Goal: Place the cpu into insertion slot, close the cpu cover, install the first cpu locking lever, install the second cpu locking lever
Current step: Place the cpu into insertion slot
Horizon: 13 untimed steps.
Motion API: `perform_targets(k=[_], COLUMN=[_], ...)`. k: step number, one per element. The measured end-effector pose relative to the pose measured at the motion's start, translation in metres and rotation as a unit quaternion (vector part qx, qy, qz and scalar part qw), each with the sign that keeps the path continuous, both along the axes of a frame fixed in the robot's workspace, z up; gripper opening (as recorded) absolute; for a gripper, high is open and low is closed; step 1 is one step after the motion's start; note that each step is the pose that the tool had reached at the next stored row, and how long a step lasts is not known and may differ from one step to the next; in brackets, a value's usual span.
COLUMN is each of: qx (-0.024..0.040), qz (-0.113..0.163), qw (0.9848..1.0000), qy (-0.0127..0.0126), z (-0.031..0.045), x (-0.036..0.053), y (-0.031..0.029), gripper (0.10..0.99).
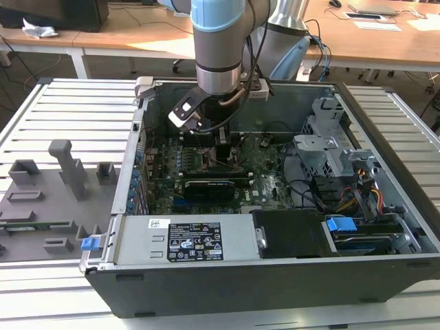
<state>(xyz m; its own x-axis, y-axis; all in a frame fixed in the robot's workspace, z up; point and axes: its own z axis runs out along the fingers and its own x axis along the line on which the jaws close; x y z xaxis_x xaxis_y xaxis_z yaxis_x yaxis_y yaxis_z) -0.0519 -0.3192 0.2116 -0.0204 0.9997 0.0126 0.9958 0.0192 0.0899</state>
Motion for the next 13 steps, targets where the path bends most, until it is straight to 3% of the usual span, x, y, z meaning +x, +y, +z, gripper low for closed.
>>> perform_targets(k=[6,13], qx=[0.0000,0.0001], qz=[-0.002,-0.012], qw=[1.0000,0.9999], qy=[0.0000,-0.0001], z=[-0.0079,-0.0098], x=[-0.0007,-0.0009], y=[0.0005,0.0010], gripper=[0.541,0.541])
